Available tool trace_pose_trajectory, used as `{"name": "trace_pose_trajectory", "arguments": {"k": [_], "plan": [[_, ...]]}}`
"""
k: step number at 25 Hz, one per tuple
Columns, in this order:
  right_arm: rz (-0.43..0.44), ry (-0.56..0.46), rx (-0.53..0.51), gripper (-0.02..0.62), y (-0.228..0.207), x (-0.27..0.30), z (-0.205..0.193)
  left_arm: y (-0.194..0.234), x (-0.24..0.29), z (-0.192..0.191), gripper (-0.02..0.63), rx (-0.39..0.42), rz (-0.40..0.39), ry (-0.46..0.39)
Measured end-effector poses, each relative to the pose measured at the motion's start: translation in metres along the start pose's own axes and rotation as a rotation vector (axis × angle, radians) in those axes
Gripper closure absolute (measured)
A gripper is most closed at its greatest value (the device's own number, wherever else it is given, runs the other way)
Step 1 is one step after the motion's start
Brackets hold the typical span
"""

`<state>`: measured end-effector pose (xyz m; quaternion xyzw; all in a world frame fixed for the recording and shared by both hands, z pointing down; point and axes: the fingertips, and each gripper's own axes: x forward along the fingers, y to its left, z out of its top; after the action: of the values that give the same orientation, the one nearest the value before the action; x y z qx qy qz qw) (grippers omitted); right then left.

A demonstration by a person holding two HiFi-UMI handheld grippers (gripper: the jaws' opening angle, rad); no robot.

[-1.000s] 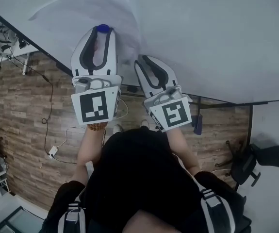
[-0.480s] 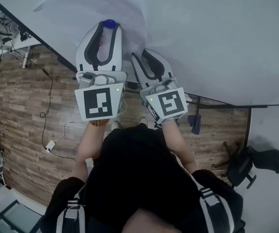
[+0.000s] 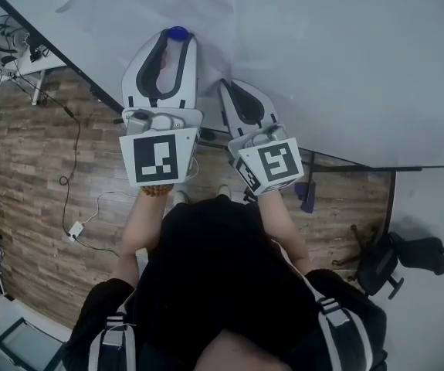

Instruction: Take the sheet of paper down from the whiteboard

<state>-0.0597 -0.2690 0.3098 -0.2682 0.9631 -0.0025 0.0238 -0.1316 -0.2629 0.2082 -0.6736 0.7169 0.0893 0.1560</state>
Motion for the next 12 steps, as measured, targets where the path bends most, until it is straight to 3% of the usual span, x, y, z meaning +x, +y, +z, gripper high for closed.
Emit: {"name": "trace_pose_trajectory", "arguments": {"k": [12], "plan": [[0.010,-0.025,0.067,0.597,0.0016,-0.0043,0.0015,-0.0034,-0.0021,0.0002,0.481,-0.021,-0.028,-0.003]]}}
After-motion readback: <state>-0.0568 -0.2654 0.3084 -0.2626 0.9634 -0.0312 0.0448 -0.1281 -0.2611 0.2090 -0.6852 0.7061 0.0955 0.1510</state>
